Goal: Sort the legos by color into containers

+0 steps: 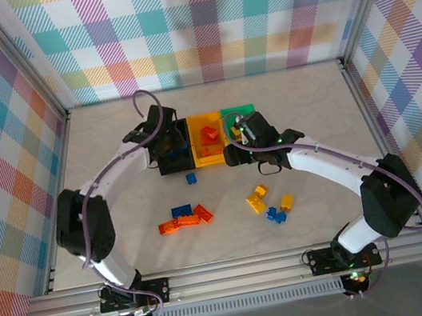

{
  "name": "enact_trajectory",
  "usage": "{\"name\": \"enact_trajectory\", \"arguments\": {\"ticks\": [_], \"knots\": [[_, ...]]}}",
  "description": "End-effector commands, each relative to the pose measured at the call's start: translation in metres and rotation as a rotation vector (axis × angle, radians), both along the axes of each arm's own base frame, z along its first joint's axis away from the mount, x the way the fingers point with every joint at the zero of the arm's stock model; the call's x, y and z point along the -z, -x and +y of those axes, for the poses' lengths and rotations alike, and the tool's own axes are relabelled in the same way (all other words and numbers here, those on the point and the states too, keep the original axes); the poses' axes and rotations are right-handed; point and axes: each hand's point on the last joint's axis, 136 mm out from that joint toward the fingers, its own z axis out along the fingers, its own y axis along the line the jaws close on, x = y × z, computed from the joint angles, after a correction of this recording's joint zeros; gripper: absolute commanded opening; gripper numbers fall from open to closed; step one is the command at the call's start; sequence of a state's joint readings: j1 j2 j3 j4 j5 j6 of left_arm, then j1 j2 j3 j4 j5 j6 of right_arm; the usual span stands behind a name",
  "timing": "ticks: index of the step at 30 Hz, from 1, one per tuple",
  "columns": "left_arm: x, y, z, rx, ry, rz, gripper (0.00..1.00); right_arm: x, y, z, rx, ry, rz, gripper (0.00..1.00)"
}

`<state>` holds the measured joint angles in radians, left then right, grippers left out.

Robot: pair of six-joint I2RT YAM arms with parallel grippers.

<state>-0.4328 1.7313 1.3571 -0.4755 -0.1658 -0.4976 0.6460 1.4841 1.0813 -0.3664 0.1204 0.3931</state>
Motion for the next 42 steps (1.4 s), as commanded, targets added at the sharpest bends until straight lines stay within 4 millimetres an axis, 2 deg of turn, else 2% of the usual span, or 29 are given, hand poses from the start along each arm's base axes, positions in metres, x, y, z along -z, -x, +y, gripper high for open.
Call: {"name": "enact_trajectory", "arguments": {"ticks": [1, 6, 8, 12, 15, 19, 23, 26, 30, 34, 37, 42], "knots": [[0.013, -0.015, 0.008, -0.027, -0.031, 0.048, 0.27, -0.011, 0.003, -0.008, 0.028, -0.024, -0.018, 0.75], [0.031, -0.032, 0.003, -0.038, -0.038, 0.099, 0.28, -0.010, 0.011, -0.013, 0.029, -0.029, -0.012, 0.75], [0.035, -0.035, 0.003, -0.046, -0.036, 0.107, 0.32, -0.010, 0.014, -0.014, 0.028, -0.032, -0.006, 0.75], [0.032, -0.036, -0.003, -0.039, -0.003, 0.102, 0.59, -0.008, 0.021, -0.014, 0.016, -0.034, 0.019, 0.76], [0.014, -0.033, -0.010, -0.021, 0.043, 0.071, 0.75, -0.005, 0.026, -0.017, 0.010, -0.026, 0.040, 0.78], [-0.026, -0.021, -0.026, 0.029, 0.101, 0.000, 0.88, 0.000, 0.036, -0.020, -0.003, -0.011, 0.082, 0.78], [-0.063, 0.008, -0.044, 0.099, 0.189, -0.066, 1.00, 0.018, 0.052, -0.027, -0.007, 0.027, 0.170, 0.76], [-0.072, 0.037, -0.053, 0.151, 0.227, -0.079, 1.00, 0.037, 0.065, -0.039, 0.010, 0.082, 0.239, 0.75], [-0.061, 0.076, -0.056, 0.181, 0.292, -0.068, 1.00, 0.063, 0.079, -0.051, 0.040, 0.137, 0.328, 0.74], [-0.032, 0.110, -0.047, 0.170, 0.334, -0.030, 1.00, 0.080, 0.087, -0.054, 0.053, 0.153, 0.379, 0.69], [-0.014, 0.128, -0.040, 0.161, 0.337, 0.010, 1.00, 0.089, 0.094, -0.055, 0.036, 0.168, 0.410, 0.66], [0.004, 0.149, -0.021, 0.133, 0.299, 0.038, 1.00, 0.092, 0.116, -0.041, -0.080, 0.166, 0.428, 0.64]]}}
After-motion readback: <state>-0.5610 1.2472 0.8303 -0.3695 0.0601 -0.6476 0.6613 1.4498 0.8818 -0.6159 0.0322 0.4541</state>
